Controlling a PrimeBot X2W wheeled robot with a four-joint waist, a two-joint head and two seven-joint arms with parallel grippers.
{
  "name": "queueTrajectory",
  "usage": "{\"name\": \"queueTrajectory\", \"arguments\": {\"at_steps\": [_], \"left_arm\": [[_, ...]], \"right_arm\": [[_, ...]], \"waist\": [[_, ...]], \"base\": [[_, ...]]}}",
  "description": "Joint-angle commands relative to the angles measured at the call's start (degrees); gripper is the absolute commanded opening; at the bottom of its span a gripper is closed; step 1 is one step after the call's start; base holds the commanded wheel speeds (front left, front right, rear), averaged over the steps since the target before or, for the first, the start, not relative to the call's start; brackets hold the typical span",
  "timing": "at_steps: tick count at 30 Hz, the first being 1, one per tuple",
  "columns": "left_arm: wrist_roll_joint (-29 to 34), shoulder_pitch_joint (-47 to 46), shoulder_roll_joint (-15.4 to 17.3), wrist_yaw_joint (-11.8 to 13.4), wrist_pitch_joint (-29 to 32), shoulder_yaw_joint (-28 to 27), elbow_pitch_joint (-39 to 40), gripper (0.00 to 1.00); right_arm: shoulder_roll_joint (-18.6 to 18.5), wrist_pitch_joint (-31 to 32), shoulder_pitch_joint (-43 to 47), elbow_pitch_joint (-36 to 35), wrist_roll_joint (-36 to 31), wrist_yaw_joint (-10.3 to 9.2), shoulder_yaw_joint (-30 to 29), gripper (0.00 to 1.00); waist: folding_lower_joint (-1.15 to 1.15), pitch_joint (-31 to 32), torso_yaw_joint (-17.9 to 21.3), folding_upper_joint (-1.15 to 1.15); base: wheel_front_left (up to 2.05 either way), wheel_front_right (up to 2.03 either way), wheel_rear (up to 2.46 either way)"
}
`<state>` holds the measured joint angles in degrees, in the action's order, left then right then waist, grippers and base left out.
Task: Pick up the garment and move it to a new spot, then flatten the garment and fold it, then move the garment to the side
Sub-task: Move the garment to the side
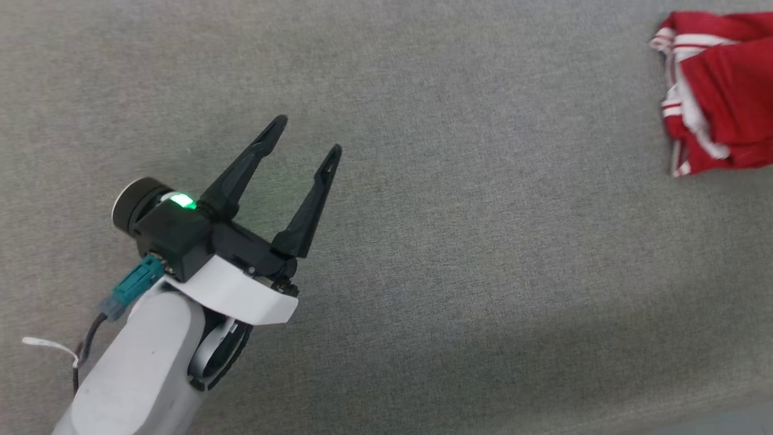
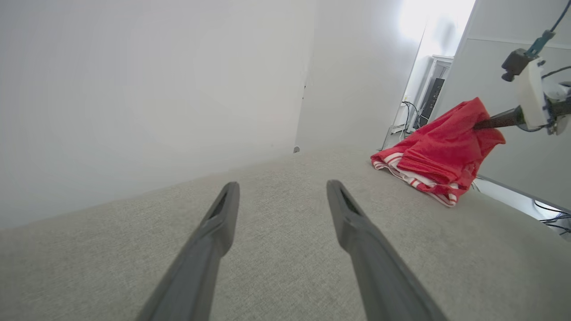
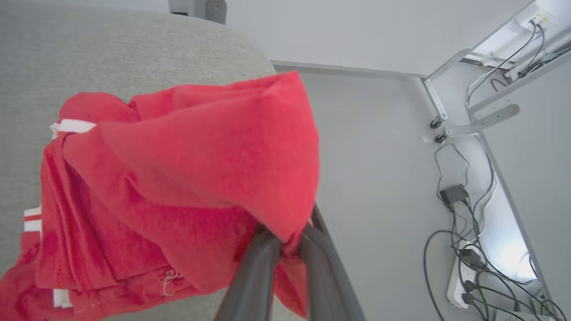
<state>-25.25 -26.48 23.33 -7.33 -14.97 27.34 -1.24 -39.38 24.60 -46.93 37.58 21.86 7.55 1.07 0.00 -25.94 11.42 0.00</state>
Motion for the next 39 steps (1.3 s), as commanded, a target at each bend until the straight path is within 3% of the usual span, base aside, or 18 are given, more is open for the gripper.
{"name": "queueTrajectory", "arguments": {"at_steps": [1, 14, 15, 16, 17, 18, 29, 39], "left_arm": [[-0.5, -0.9, 0.1, -0.2, -0.3, 0.2, 0.0, 1.00], [-1.4, -5.6, 1.2, -0.2, -0.3, 4.2, -1.1, 1.00], [-1.4, -5.7, 1.2, -0.2, -0.3, 4.1, -1.2, 1.00], [-1.5, -5.8, 1.2, -0.2, -0.3, 4.0, -1.3, 1.00], [-1.6, -5.8, 1.2, -0.2, -0.3, 3.7, -1.2, 1.00], [-1.5, -5.7, 1.2, -0.2, -0.3, 3.4, -1.2, 1.00], [-1.6, -2.1, 1.0, -0.2, -0.3, -1.0, -0.7, 1.00], [-1.4, 2.2, 0.1, -0.2, -0.3, -6.9, -1.4, 1.00]], "right_arm": [[0.2, -0.7, -0.8, 0.4, -0.9, -0.13, -0.4, 0.00], [5.1, -10.0, -5.7, 10.0, -14.6, -0.13, -8.3, 0.00], [5.4, -10.5, -6.1, 10.8, -15.6, -0.13, -8.9, 0.15], [5.7, -11.0, -6.6, 11.4, -16.5, -0.13, -9.5, 0.46], [5.8, -11.5, -7.2, 12.0, -17.4, -0.13, -10.3, 0.93], [6.1, -11.8, -7.5, 12.5, -18.3, -0.13, -10.9, 1.00], [9.4, -15.5, -9.7, 13.5, -22.5, -0.13, -15.0, 1.00], [15.3, -20.2, -7.0, 10.8, -16.2, -0.13, -11.1, 1.00]], "waist": [[0.00, -0.7, 0.4, 0.00], [0.00, -3.5, -1.5, 0.00], [0.00, -3.6, -1.7, 0.00], [0.00, -3.6, -1.9, 0.00], [0.00, -3.7, -2.0, 0.00], [0.00, -3.6, -2.1, 0.00], [0.00, -1.1, -1.9, 0.00], [0.00, 3.0, -2.2, 0.00]], "base": [[0.00, 0.00, 0.00], [0.00, 0.00, 0.00], [0.00, 0.00, 0.00], [0.00, 0.00, 0.00], [0.00, 0.00, 0.00], [0.00, 0.00, 0.00], [0.00, 0.00, 0.00], [0.00, 0.00, 0.00]]}}
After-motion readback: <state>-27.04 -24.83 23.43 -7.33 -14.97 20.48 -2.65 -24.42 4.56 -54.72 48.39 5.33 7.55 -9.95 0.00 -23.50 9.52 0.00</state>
